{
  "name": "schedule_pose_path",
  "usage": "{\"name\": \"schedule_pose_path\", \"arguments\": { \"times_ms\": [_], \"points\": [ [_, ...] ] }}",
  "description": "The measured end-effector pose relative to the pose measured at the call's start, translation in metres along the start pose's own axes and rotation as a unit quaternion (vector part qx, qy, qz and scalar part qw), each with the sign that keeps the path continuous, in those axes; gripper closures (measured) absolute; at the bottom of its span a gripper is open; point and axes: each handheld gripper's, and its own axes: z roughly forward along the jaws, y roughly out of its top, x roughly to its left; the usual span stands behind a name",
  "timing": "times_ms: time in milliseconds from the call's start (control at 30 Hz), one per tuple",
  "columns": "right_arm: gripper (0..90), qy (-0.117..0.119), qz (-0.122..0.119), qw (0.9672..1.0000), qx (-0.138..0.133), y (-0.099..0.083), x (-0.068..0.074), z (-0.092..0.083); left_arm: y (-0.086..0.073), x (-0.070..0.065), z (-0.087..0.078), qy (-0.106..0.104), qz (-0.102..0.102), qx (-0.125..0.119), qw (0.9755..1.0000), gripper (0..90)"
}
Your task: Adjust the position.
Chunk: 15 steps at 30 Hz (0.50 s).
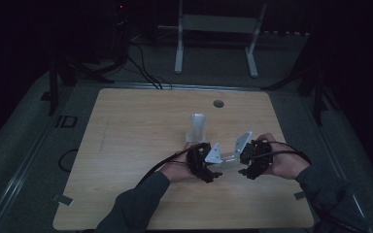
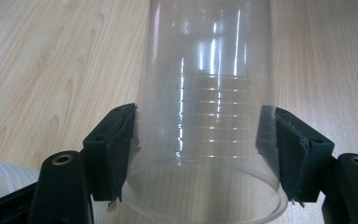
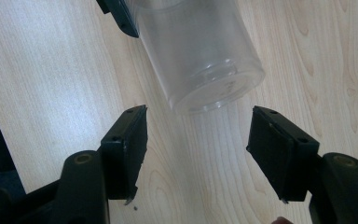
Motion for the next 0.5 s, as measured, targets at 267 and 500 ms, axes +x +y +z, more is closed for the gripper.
{"name": "schedule_pose_path", "arguments": {
  "times_ms": [267, 500],
  "points": [
    [35.6, 0.009, -0.005, 0.9999, 0.010, 0.0058, -0.0022, 0.0025, 0.0019, -0.0038, 0.0000, 0.004, 0.012, 0.000, 0.9999, 29.6],
    [32.3, 0.022, -0.003, 0.9997, 0.011, 0.0087, -0.0031, 0.0089, 0.0049, -0.0101, -0.0005, 0.011, 0.030, 0.000, 0.9995, 29.8]
  ]
}}
